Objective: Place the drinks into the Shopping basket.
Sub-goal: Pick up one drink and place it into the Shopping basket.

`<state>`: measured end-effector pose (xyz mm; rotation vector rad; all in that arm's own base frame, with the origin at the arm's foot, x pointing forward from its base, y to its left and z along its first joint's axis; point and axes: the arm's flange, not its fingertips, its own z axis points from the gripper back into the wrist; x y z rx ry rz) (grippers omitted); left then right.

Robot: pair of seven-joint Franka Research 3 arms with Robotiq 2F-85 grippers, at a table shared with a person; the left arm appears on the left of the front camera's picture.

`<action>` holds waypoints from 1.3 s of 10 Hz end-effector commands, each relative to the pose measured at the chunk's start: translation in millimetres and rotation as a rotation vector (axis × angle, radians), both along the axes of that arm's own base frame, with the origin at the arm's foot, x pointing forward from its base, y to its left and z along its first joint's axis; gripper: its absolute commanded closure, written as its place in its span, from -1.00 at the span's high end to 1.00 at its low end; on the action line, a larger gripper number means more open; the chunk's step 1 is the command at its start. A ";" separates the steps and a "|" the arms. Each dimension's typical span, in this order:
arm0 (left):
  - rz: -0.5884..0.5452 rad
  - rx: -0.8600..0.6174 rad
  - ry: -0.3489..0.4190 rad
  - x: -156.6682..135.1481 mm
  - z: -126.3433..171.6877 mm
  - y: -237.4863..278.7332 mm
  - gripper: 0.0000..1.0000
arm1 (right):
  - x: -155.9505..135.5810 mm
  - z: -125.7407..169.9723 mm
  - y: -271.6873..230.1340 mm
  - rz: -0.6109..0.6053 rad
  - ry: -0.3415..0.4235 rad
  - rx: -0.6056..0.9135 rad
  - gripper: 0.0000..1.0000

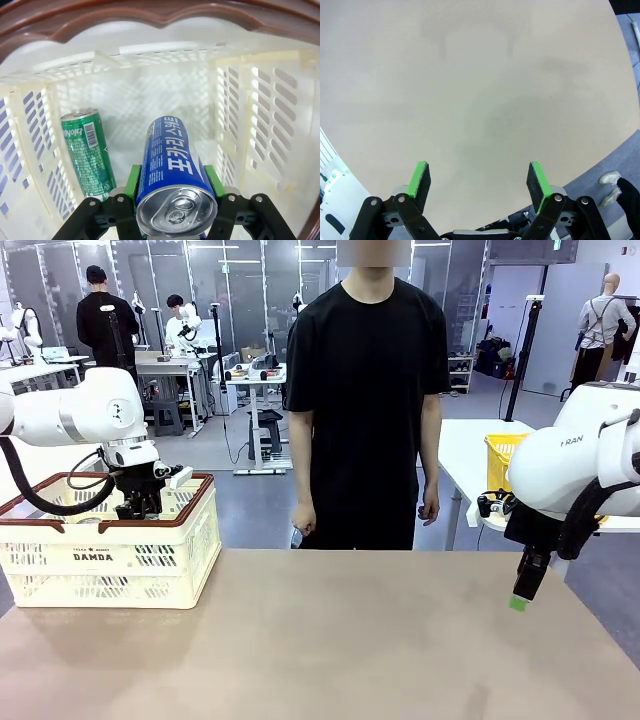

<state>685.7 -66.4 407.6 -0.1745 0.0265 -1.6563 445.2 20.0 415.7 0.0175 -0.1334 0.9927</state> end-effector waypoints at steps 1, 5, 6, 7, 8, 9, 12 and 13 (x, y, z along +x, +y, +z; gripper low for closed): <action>0.016 -0.010 -0.001 8.2 2.4 3.8 0.16 | -0.4 0.8 -0.6 0.001 0.002 -0.003 0.94; 0.006 0.013 0.013 12.1 -11.0 8.3 0.16 | -0.4 0.8 -0.6 0.001 0.002 -0.003 0.94; 0.009 0.015 0.024 10.5 -13.2 8.1 0.16 | -0.4 0.8 -0.6 0.001 0.002 -0.003 0.94; 0.007 0.014 0.021 11.6 -15.2 7.9 0.16 | -0.4 0.8 -0.6 0.001 0.002 -0.003 0.94; 0.004 0.012 0.024 11.9 -16.5 8.2 0.16 | -0.4 0.8 -0.6 0.001 0.002 -0.003 0.94; 0.004 0.014 0.028 12.2 -18.0 8.7 0.16 | -0.4 0.8 -0.6 0.001 0.002 -0.003 0.94; 0.007 0.013 0.042 15.0 -24.8 9.6 0.16 | -0.4 0.8 -0.6 0.001 0.002 -0.003 0.94; 0.008 0.009 0.046 15.4 -25.9 9.4 0.16 | -0.4 0.8 -0.6 0.001 0.002 -0.003 0.94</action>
